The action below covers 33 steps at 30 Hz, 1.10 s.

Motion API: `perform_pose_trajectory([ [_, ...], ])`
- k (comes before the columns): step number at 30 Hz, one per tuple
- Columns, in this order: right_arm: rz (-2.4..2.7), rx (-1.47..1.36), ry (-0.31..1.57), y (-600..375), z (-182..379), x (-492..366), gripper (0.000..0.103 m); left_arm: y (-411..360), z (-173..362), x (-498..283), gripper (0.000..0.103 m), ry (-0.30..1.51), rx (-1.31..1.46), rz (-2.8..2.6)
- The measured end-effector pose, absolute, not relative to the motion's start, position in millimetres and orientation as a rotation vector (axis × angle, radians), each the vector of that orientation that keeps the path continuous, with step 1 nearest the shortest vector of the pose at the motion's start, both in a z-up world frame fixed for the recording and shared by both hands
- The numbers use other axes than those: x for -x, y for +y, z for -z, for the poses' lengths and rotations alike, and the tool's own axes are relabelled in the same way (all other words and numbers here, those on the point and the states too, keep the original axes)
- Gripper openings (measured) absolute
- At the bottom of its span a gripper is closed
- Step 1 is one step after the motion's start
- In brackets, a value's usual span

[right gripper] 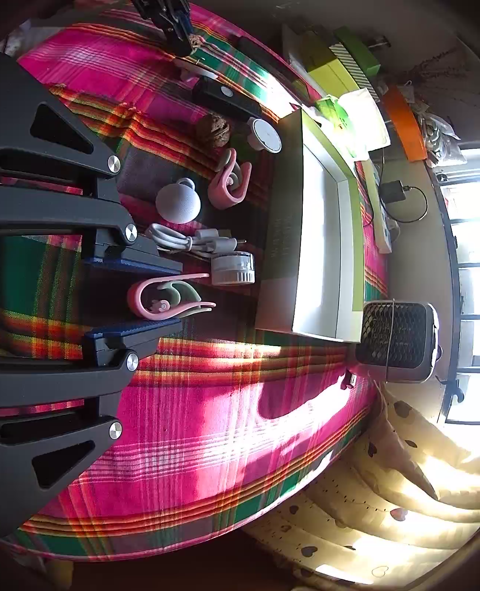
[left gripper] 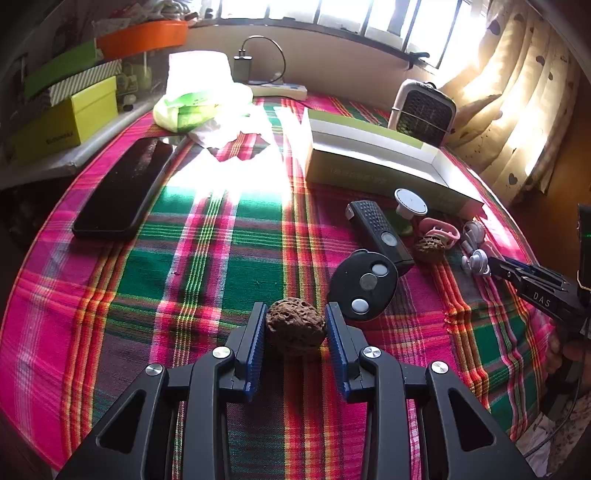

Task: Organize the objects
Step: 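Close the left tool on the walnut while the right tool closes on the pink ear hook, then carry the walnut with the left tool while the right tool carries the ear hook into the box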

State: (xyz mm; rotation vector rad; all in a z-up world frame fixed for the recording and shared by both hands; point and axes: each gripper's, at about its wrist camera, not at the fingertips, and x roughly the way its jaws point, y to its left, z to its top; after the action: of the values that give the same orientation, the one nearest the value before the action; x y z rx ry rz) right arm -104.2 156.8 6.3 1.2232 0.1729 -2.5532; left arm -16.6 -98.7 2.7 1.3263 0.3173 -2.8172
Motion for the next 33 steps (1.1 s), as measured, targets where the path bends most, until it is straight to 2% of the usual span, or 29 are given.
perform_pose_trajectory([
  [19, 2.549, -1.229, 0.109, 158.3, -6.8, 97.9, 0.024, -98.1, -11.1, 23.1, 0.029, 0.3, -1.324, 2.833],
  [33, 2.559, -1.186, 0.089, 155.4, -23.5, 96.8, 0.024, -90.8, -28.2, 44.3, 0.029, 0.222, -1.304, 2.88],
])
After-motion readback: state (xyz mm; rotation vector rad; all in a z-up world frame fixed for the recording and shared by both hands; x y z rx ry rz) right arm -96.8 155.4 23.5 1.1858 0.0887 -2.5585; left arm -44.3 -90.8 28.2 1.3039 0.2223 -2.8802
